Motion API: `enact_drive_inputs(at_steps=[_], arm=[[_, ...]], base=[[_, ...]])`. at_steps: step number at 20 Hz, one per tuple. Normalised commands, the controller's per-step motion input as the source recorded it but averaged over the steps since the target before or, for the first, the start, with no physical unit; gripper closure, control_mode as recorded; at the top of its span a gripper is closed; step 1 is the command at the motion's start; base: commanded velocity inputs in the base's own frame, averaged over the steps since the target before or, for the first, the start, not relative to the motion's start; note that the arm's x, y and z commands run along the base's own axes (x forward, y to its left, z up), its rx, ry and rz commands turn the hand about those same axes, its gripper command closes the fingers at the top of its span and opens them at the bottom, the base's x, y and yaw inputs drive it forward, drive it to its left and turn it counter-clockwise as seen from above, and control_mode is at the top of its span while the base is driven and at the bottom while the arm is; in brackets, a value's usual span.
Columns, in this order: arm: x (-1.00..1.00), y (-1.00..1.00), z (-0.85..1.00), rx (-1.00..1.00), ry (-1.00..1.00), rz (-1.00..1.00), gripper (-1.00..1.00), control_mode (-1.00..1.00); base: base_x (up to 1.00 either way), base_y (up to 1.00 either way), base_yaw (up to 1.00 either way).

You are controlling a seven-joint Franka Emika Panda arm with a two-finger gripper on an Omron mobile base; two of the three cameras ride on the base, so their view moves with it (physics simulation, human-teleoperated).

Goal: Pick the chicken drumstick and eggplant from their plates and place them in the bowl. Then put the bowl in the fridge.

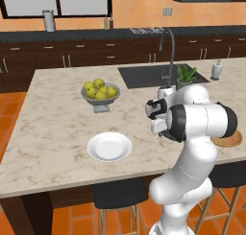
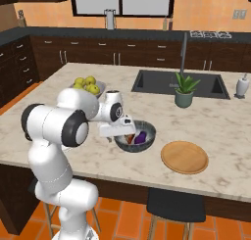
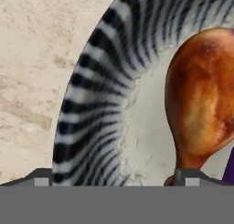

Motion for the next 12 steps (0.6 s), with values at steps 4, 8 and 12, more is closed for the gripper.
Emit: enact_drive_inputs(at_steps=[4,8,12], arm=[[-0.02,0.0,-0.11,-0.03,-0.1,0.0,-1.0,-1.0],[-0.02,0.0,-0.02,-0.01,-0.02,-0.01,1.0,-1.0],[0.0,0.0,0.0,0.0,0.0,0.0,1.0,-1.0]], base=[[0.0,0.0,0.0],[0.0,0.0,0.0],[0.0,0.0,0.0]])
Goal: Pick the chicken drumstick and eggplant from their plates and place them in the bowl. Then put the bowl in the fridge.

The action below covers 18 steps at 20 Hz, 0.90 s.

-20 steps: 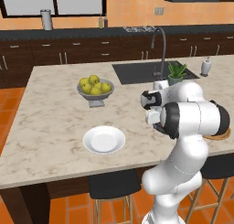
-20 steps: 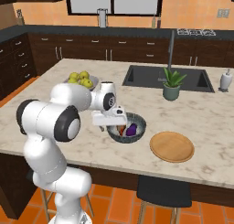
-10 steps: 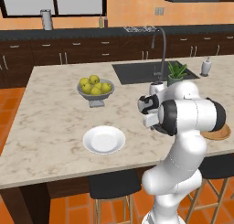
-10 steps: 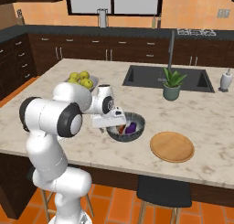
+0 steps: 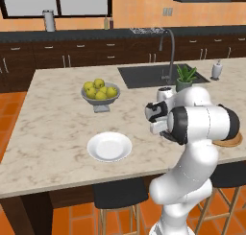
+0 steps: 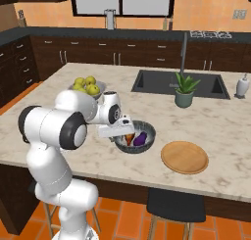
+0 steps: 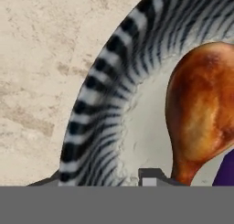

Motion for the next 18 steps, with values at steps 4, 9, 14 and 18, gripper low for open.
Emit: enact_drive_inputs(at_steps=[4,9,14,18], arm=[[-0.04,0.0,0.0,-0.01,0.0,-0.01,1.0,-1.0],[-0.46,0.1,0.62,-0.04,0.01,0.09,1.0,-1.0],[-0.28,0.52,0.73,-0.09,0.01,0.25,1.0,-1.0],[-0.36,0.12,0.56,-0.02,0.01,0.44,1.0,-1.0]], base=[[0.0,0.0,0.0],[0.0,0.0,0.0],[0.0,0.0,0.0],[0.0,0.0,0.0]])
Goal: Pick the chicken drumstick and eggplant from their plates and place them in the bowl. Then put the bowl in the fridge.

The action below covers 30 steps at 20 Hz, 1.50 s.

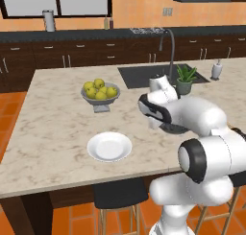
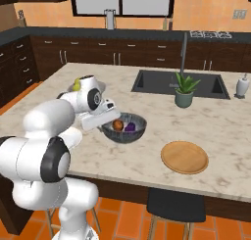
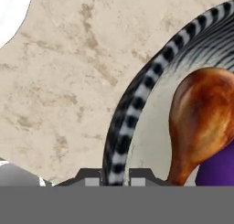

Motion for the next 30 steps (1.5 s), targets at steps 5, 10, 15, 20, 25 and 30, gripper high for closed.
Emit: enact_drive_inputs(at_steps=[5,10,15,20,25,30], arm=[[-0.67,-0.14,0.2,0.0,-0.01,0.6,1.0,-1.0],[-0.26,-0.08,0.36,0.05,0.01,0.56,1.0,-1.0],[-0.4,-0.24,0.44,0.03,0.0,0.23,1.0,-1.0],[-0.53,0.03,0.36,0.0,0.0,0.0,1.0,-1.0],[-0.4,0.2,0.21,0.0,0.0,0.08,1.0,-1.0],[-0.22,0.44,0.33,-0.09,0.0,0.04,1.0,-1.0]], base=[[0.0,0.0,0.0],[0.0,0.0,0.0],[0.0,0.0,0.0],[0.0,0.0,0.0],[0.0,0.0,0.0],[0.0,0.0,0.0]])
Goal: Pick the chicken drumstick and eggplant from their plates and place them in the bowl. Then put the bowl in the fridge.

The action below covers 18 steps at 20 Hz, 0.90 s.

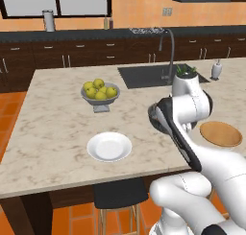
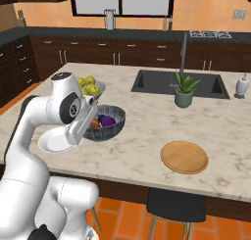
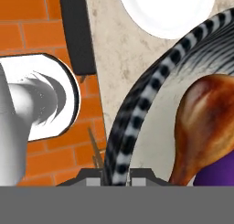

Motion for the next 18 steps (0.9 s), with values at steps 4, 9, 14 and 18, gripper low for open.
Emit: enact_drive_inputs(at_steps=[4,9,14,18], arm=[[-0.39,0.0,0.71,-0.01,-0.03,0.06,1.0,-1.0],[-0.36,-0.1,0.26,0.0,-0.01,0.0,1.0,-1.0],[-0.14,-0.03,0.16,0.0,0.0,0.0,1.0,-1.0],[-0.14,0.0,0.09,0.0,0.0,0.0,1.0,1.0]], base=[[0.0,0.0,0.0],[0.0,0.0,0.0],[0.0,0.0,0.0],[-0.23,0.0,0.0]])
